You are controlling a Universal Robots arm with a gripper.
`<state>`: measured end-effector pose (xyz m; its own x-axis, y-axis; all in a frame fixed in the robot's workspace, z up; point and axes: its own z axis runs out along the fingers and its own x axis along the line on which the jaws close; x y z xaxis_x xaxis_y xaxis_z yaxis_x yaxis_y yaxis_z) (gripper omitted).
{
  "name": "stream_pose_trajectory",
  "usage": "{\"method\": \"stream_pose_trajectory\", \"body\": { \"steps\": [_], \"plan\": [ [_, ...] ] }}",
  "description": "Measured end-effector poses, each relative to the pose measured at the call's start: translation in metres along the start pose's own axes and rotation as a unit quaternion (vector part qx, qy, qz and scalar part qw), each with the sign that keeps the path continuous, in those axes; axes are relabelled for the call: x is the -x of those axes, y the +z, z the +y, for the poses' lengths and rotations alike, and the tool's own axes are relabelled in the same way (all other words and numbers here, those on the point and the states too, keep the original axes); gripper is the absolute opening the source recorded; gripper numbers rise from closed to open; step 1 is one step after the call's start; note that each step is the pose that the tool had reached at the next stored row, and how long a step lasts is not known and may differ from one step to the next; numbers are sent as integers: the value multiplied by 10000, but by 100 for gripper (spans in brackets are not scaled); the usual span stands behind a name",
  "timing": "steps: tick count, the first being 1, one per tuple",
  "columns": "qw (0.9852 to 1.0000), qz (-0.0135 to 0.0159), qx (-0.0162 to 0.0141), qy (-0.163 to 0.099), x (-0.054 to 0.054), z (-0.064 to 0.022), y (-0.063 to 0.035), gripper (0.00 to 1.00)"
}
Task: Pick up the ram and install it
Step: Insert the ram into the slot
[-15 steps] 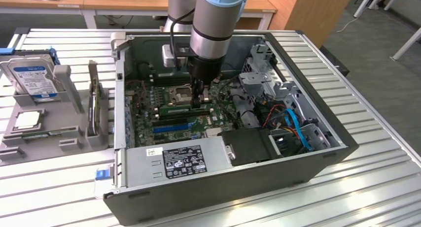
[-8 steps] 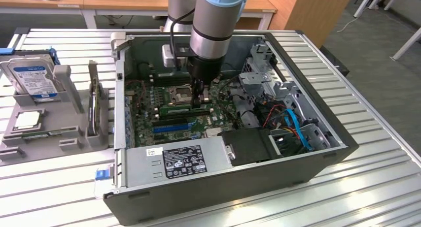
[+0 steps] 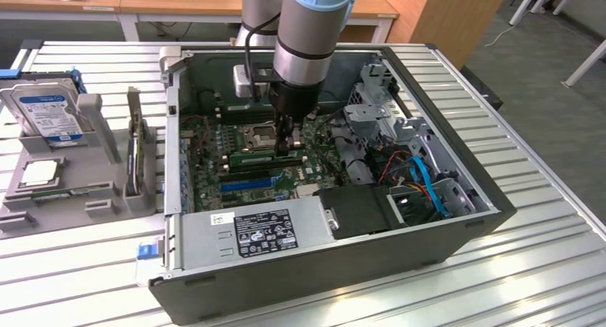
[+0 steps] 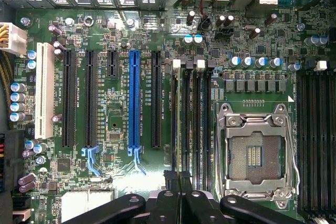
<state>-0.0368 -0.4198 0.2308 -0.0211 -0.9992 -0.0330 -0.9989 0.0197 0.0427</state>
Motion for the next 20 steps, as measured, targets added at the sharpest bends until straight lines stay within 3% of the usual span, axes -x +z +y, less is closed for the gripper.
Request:
{"method": "stream_pose_trajectory", "body": {
  "steps": [20],
  "plan": [
    [10000,1,1,-38,0,0,2,11]
  ]
}}
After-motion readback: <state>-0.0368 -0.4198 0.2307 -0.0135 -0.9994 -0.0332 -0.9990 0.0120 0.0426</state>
